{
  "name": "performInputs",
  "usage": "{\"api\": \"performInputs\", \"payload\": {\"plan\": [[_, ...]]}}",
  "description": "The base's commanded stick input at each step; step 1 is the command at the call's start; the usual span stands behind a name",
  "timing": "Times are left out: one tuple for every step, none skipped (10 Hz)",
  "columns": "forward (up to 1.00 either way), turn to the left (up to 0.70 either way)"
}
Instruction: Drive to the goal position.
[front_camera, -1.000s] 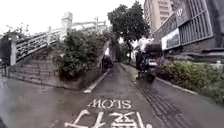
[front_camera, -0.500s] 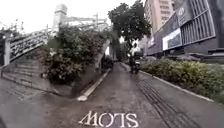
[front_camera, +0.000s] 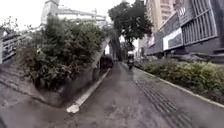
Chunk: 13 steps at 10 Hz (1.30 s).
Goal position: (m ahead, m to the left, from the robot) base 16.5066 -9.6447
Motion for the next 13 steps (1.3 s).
{"api": "performInputs", "payload": {"plan": [[0.7, -0.13], [0.7, -0.05], [0.7, 0.0], [0.7, 0.0], [0.7, 0.0], [0.7, 0.0], [0.7, 0.0], [0.7, 0.0], [0.7, 0.0], [0.7, 0.0], [0.7, 0.0], [0.7, 0.0], [0.7, 0.0]]}}
